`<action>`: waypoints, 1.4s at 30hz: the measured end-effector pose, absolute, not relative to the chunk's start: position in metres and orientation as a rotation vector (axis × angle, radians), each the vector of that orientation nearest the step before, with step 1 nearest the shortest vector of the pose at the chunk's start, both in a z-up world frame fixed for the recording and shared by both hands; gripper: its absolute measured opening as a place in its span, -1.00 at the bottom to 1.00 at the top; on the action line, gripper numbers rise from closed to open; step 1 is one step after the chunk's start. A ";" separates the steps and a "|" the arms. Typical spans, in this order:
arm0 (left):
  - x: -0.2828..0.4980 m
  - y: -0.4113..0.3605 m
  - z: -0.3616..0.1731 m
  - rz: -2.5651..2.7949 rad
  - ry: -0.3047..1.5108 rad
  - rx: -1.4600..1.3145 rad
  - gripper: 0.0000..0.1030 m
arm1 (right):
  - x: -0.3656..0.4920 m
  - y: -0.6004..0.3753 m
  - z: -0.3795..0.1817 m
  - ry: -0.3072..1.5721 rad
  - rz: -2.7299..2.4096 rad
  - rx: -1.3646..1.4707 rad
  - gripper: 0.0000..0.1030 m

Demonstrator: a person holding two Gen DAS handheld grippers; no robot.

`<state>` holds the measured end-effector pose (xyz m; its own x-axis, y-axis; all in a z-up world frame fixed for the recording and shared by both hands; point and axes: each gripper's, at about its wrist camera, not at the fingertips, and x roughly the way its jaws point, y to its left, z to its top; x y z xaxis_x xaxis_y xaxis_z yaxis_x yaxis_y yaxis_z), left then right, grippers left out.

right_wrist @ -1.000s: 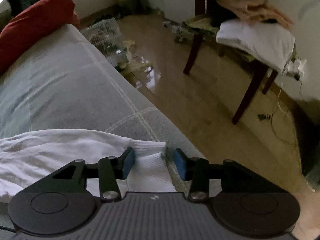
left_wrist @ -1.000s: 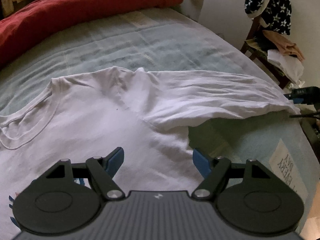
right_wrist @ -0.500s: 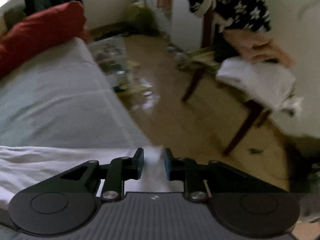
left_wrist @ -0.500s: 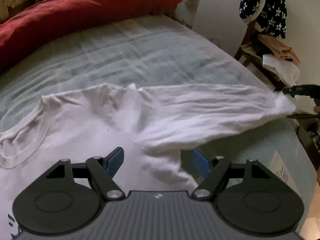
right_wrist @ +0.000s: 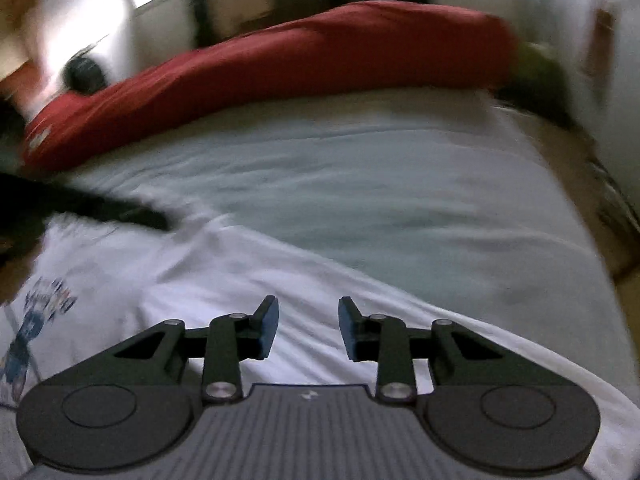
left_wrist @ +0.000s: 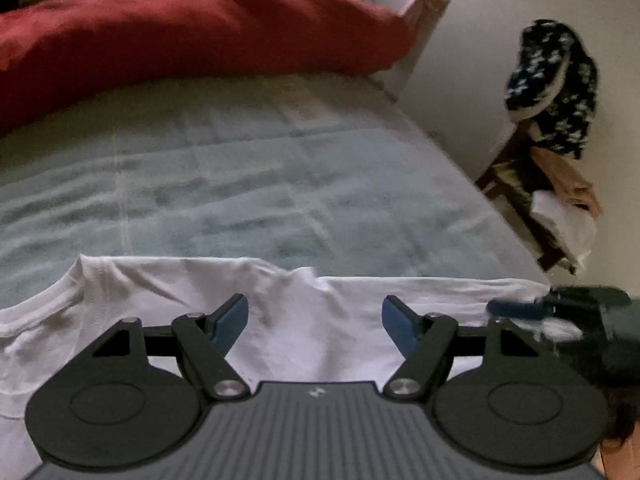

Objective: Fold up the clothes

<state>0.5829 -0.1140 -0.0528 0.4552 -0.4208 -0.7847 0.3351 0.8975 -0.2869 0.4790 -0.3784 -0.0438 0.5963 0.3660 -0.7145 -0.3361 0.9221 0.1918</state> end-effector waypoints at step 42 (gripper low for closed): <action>0.576 -0.167 -0.067 -0.673 0.922 0.024 0.58 | 0.435 -0.387 -0.075 0.872 0.118 0.063 0.04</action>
<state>0.5763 -0.1669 -0.0666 0.4160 -0.5261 -0.7417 0.5460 0.7968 -0.2589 0.4350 -0.3872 -0.0747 0.6372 0.1291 -0.7598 -0.0779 0.9916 0.1032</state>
